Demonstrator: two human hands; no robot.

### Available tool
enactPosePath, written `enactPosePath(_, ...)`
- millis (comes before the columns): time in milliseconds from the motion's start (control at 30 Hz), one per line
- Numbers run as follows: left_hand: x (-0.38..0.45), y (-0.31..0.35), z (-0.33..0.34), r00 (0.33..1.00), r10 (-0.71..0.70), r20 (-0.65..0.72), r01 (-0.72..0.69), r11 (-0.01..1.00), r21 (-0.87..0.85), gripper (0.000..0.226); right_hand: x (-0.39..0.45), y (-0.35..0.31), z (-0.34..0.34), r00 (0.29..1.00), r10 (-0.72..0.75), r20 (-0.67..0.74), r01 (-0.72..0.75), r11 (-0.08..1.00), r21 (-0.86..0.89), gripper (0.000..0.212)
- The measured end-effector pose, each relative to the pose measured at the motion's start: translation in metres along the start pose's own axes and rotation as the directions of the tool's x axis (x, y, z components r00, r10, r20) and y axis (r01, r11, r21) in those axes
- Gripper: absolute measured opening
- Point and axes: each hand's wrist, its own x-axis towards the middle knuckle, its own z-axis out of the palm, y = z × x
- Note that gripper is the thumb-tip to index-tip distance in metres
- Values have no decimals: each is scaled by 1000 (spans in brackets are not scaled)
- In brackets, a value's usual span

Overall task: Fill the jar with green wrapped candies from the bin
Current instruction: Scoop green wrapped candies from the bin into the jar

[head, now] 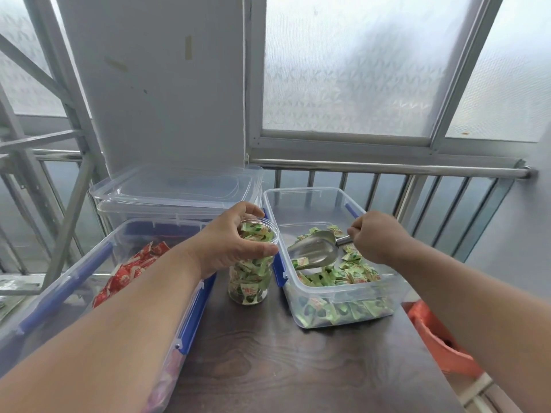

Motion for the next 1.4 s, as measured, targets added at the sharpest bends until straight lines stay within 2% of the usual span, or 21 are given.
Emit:
enactPosePath(133, -1, 1, 0, 1000, -7, 7, 7, 1000, 4, 90, 8, 5, -19, 999, -6, -54, -2, 988, -156, 22)
enactPosePath(267, -3, 5, 2, 1000, 10, 4, -10, 1000, 8, 84, 10, -2, -28, 997, -19, -77, 4, 983, -185, 19)
enactPosePath(400, -3, 4, 2, 1000, 2, -1, -2, 1000, -11, 81, 7, -17, 4, 999, -32, 36, 36, 994, -102, 26)
enactPosePath(467, -2, 2, 1, 1000, -2, 3, 2, 1000, -4, 81, 9, -9, 20, 996, 37, 75, -32, 997, -67, 28)
enactPosePath(533, -2, 1, 1, 1000, -7, 2, 7, 1000, 6, 83, 10, -2, 28, 978, 94, 185, -96, 995, -1, 33)
enactPosePath(600, -1, 0, 1, 1000, -9, 1, 9, 1000, 14, 85, 6, -5, 30, 953, 111, 281, -113, 994, -8, 34)
enactPosePath(733, -2, 1, 0, 1000, -3, -4, 3, 1000, 14, 88, -1, -16, 35, 929, 101, 357, -68, 992, -103, 39)
enactPosePath(867, -3, 2, 0, 1000, -7, -5, 7, 1000, 23, 87, 3, -19, 42, 917, 130, 377, -169, 983, 73, 37)
enactPosePath(900, -4, 2, 0, 1000, -7, -1, 7, 1000, 23, 85, 5, -21, 41, 938, 132, 320, -194, 966, 171, 38)
enactPosePath(967, -4, 3, 1, 1000, -8, -1, 8, 1000, 23, 81, 9, -19, 38, 938, 109, 329, -187, 958, 216, 41)
enactPosePath(1000, -4, 3, 1, 1000, -8, -4, 8, 1000, 24, 79, 11, -16, 40, 927, 112, 359, -218, 937, 272, 35)
enactPosePath(1067, -4, 4, 1, 1000, -9, -6, 9, 1000, 25, 79, 16, -10, 45, 861, 159, 484, -405, 790, 460, 11)
enactPosePath(1100, -4, 4, 1, 1000, -10, -6, 10, 1000, 24, 79, 15, -7, 45, 823, 144, 550, -458, 741, 491, 16)
enactPosePath(1167, -4, 5, 1, 1000, -9, -1, 9, 1000, 24, 78, 17, -10, 43, 790, 65, 610, -451, 736, 506, 17)
enactPosePath(1333, -7, 9, 3, 1000, 0, -1, 0, 998, 62, 70, 40, -30, 40, 865, 43, 499, -409, 634, 656, 21)
enactPosePath(1400, -7, 8, 4, 1000, -9, 3, 9, 999, 43, 71, 45, -45, 44, 867, 42, 496, -408, 632, 659, 22)
